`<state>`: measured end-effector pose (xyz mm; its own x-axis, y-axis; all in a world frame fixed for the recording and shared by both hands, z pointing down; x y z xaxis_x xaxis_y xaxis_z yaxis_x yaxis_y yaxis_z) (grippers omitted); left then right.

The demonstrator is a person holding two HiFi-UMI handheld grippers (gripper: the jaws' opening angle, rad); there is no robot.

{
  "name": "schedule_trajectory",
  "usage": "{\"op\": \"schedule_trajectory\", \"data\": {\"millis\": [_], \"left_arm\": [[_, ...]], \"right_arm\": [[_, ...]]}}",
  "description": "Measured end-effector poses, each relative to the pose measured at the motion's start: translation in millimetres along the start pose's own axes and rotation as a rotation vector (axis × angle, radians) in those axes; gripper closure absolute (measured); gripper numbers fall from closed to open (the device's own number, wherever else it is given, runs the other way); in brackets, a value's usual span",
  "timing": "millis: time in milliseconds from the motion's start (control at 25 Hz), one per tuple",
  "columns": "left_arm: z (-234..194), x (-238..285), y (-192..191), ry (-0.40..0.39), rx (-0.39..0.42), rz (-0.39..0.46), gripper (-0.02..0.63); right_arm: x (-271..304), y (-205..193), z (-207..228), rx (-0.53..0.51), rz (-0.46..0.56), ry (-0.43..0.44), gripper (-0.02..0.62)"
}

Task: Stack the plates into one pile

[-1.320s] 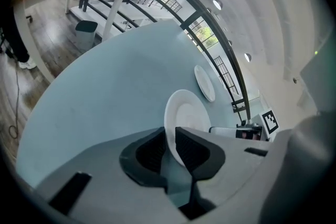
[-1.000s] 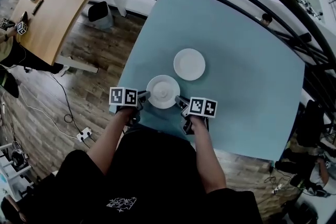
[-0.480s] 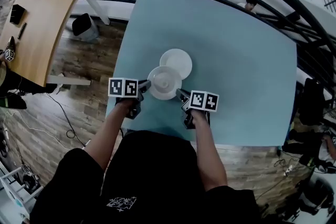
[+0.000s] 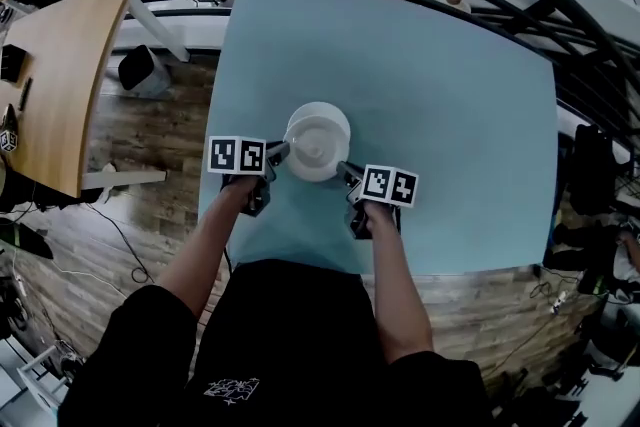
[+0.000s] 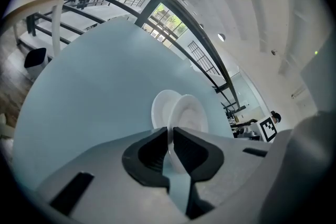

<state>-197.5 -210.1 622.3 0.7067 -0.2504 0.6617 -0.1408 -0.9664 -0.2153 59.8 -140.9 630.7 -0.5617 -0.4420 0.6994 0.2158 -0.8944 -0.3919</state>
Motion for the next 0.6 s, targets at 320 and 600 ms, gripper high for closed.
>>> {"op": "schedule_trajectory", "data": {"millis": [320,600], "left_arm": [[-2.5,17.4,16.1,0.006,0.015,-0.026,0.565],[-1.8,27.7,31.8,0.017,0.045,-0.034,0.565]], "right_arm": [[9.8,13.7,7.6,-0.021,-0.011,-0.044,0.549],[16.2,33.1,8.8,-0.082,-0.022,-0.09,0.549]]}}
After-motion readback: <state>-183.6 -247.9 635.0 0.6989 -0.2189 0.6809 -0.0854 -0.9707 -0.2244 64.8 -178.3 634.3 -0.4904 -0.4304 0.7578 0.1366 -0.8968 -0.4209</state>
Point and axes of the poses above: the fingertips, and each gripper's own axes: x forward along the fingers, z to its right, y out of its top, the point moved 10 cm from there along -x, backward along the fingers, and after that the axes turned 10 degrees about -x, right-handed, at the moved point
